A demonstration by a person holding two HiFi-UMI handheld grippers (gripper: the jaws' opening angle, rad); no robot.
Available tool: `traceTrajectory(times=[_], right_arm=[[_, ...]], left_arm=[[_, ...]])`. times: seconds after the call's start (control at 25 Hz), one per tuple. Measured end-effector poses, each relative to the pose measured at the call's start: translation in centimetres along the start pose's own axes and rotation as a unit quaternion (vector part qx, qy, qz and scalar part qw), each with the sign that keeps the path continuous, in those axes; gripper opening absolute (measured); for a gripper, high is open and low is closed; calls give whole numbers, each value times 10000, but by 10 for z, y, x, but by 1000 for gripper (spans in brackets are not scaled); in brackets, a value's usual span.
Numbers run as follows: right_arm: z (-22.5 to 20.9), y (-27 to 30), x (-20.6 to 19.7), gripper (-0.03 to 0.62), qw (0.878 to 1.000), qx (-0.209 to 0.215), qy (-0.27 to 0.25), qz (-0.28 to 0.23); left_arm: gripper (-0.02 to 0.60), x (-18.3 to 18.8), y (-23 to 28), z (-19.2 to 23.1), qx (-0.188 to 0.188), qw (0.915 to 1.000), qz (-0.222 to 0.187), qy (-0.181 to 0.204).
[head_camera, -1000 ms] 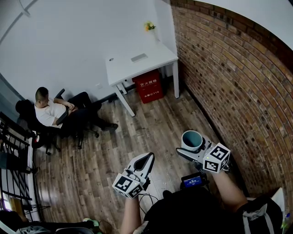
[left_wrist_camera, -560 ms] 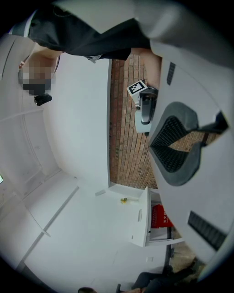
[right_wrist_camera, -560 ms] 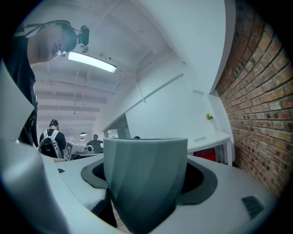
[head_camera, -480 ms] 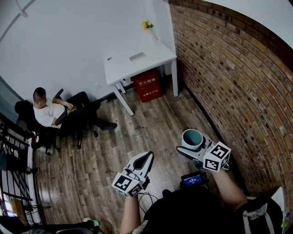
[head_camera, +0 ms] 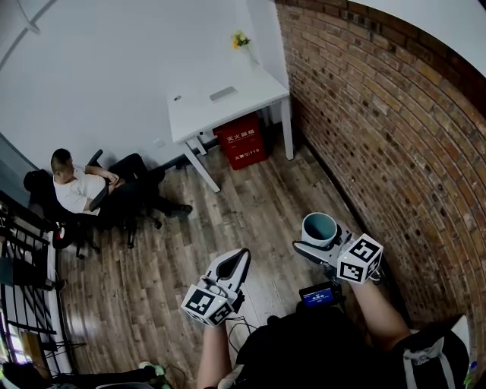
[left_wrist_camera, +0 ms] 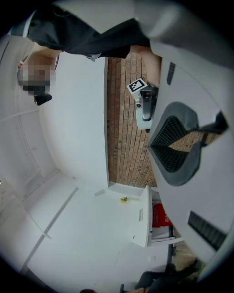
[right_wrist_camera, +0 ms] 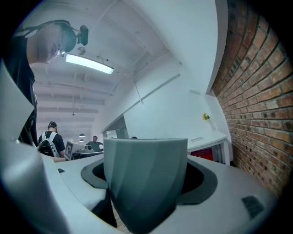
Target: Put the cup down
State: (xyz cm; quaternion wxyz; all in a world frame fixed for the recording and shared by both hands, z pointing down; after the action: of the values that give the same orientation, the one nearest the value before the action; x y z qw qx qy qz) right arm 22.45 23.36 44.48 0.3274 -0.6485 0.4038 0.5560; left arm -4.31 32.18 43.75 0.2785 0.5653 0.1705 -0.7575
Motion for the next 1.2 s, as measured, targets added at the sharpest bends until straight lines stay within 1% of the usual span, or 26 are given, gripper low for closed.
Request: traceTrajectory(times=[0.32, 0.48, 0.64, 0.76, 0.92, 1.04, 1.2], right_arm=[[-31, -1, -10, 402, 9998, 78, 170, 119], [-49, 9, -13, 402, 9996, 78, 217, 177], [-69, 28, -16, 402, 9994, 38, 260, 239], [-85, 51, -19, 402, 9992, -6, 258, 299], [-117, 96, -14, 402, 9992, -165, 230, 296], [-143, 138, -3, 402, 9990, -290, 222, 273], [-174, 203, 19, 402, 9990, -327, 139, 257]], left_arm=[[8, -7, 20, 3, 219, 9997, 20, -107], [8, -8, 30, 21, 347, 9992, 14, -191], [8, -8, 45, 47, 364, 9991, 6, -232], [8, -7, 59, 77, 313, 9991, -6, -286], [8, 5, 86, 136, 198, 9993, -30, -325], [8, 22, 107, 185, 119, 9995, -20, -275], [8, 54, 129, 252, 43, 9999, 33, -139]])
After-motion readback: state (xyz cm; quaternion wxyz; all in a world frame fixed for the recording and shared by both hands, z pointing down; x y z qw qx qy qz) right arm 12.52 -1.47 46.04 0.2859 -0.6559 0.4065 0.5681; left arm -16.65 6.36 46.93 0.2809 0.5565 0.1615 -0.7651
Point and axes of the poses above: the fingertips, and each gripper's own axes: y forward along the fingers, z to its left, x out of its top, the point moved 9 cm from there along -y, backward along the fingers, and after that the axes turned 8 degrees about -y, right-handed, at the moved point
